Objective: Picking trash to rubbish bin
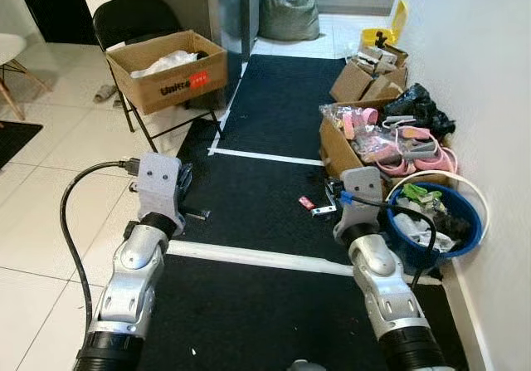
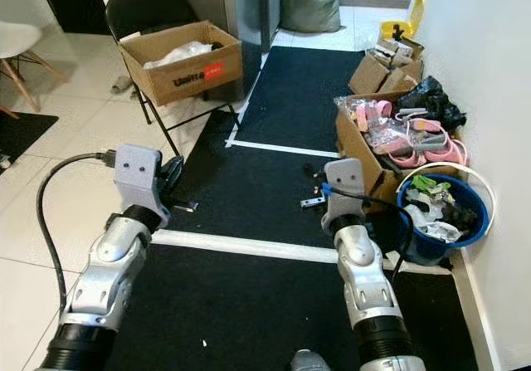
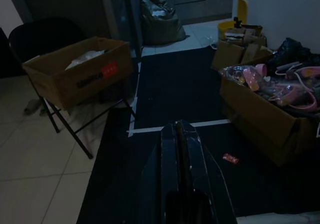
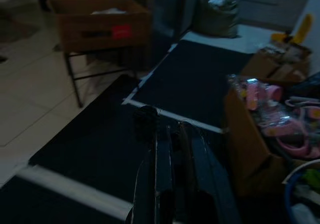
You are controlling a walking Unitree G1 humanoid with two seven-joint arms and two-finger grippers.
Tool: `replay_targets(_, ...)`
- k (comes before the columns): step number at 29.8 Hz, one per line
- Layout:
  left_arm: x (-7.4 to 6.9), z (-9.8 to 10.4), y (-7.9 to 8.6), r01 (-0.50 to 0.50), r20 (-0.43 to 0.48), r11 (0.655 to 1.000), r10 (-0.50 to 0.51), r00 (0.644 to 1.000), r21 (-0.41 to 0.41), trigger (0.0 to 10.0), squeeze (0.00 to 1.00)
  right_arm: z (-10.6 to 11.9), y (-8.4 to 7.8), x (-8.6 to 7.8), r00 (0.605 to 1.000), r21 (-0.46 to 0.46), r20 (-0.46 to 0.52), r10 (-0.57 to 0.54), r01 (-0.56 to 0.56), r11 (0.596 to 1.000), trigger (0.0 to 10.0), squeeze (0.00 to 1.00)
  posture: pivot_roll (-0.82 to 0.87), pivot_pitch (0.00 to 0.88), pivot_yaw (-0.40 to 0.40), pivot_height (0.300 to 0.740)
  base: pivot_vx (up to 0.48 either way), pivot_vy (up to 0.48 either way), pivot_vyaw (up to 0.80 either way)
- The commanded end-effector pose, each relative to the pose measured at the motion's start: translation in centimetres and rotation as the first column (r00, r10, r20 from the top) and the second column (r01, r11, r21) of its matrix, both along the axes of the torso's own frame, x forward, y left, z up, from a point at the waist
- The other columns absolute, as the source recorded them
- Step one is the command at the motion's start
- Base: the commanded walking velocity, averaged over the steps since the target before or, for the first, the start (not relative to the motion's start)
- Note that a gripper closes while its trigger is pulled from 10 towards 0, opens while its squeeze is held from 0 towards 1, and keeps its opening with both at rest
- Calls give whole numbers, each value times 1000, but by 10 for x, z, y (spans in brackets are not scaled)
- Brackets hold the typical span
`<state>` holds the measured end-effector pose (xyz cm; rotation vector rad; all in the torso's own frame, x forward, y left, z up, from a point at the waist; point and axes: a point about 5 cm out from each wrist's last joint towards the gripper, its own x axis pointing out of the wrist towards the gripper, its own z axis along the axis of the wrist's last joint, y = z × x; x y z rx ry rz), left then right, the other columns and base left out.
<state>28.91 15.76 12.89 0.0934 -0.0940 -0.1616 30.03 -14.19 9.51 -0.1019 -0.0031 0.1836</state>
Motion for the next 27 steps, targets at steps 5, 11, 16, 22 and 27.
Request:
replay_targets(5, -4, -8, -1, -30, -21, 999, 30, 999, -11, 10000, 0, -2, 3, 2, 999, -11, -20, 32, -32, 999, 10000, 0, 61, 7, 18, 740, 182, 0, 0)
replay_targets(11, -5, -9, -2, -35, -20, 999, 35, 999, -5, 10000, 0, -1, 1, 4, 999, -15, -26, 40, -41, 999, 10000, 0, 57, 18, 12, 740, 356, 0, 0)
replay_targets(16, -4, -9, -1, -46, -19, 999, 46, 999, -5, 10000, 0, -2, 2, 5, 998, -22, -30, 53, -54, 998, 10000, 0, 56, 21, 5, 740, 379, 0, 0)
replay_targets(22, -2, -8, 3, -60, -18, 998, 60, 998, -1, 10000, 0, -3, 1, 6, 998, -27, -36, 58, -59, 998, 10000, 0, 54, 23, 2, 740, 369, 0, 0)
replay_targets(27, -2, -8, 4, -64, -16, 998, 64, 998, 0, 10000, 0, -3, 1, 6, 998, -29, -38, 57, -58, 998, 10000, 0, 54, 24, 1, 740, 357, 0, 0)
